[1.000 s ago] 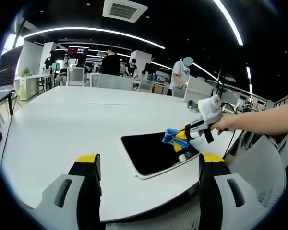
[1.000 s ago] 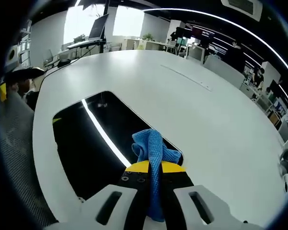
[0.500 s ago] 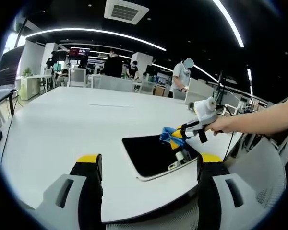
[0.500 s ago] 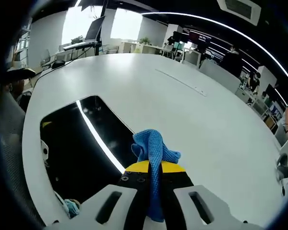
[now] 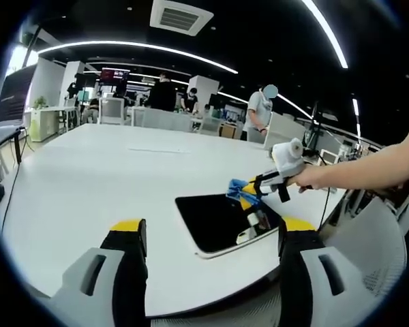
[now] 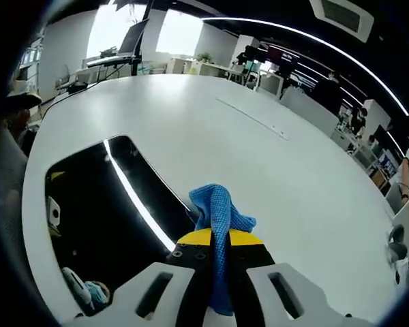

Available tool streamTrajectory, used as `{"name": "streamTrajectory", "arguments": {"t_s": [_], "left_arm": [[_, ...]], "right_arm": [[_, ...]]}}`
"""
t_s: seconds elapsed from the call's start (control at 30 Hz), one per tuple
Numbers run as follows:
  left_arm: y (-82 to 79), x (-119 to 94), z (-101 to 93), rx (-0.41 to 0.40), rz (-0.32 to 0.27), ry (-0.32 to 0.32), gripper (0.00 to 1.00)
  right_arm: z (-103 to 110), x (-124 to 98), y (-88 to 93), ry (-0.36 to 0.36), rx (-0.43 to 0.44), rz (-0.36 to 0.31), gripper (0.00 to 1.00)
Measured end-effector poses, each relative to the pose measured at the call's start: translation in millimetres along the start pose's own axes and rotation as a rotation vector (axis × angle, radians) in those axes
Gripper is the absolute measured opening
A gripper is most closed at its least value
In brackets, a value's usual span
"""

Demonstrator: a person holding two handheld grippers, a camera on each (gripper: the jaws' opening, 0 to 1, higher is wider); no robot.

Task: Wipe the mirror surface with the cleaning cloth until all visible marks leave the cleaned area.

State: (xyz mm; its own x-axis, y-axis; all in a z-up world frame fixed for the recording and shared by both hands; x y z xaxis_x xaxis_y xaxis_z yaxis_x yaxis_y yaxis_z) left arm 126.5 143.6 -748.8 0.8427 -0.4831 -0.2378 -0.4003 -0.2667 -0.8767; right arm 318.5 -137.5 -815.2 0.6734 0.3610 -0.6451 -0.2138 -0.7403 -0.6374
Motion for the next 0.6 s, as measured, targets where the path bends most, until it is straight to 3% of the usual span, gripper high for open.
{"name": "streamTrajectory", "arguments": {"t_s": [0.6], "left_arm": [[-1.6,1.2,2.6,-0.003,-0.003,-0.014,0.75]], "right_arm": [[-12.4,5.6,1.9,-0.021,0.088,0.01,0.01]]}}
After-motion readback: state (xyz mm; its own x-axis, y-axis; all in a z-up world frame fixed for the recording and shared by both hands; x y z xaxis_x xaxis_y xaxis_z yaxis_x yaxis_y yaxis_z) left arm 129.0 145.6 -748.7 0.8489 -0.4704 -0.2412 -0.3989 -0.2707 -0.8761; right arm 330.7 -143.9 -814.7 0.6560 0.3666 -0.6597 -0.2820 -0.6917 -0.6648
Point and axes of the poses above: the point that each gripper's makers call its tool centre point, and the gripper's own axes: x roughly forward along the fingers, z roughly to its left, y roughly out of its underside, the point moved 7 cm from there along -x, roughly backward along the fingers, and after that the axes turned 12 degrees about -x, right-handed, at the moved point
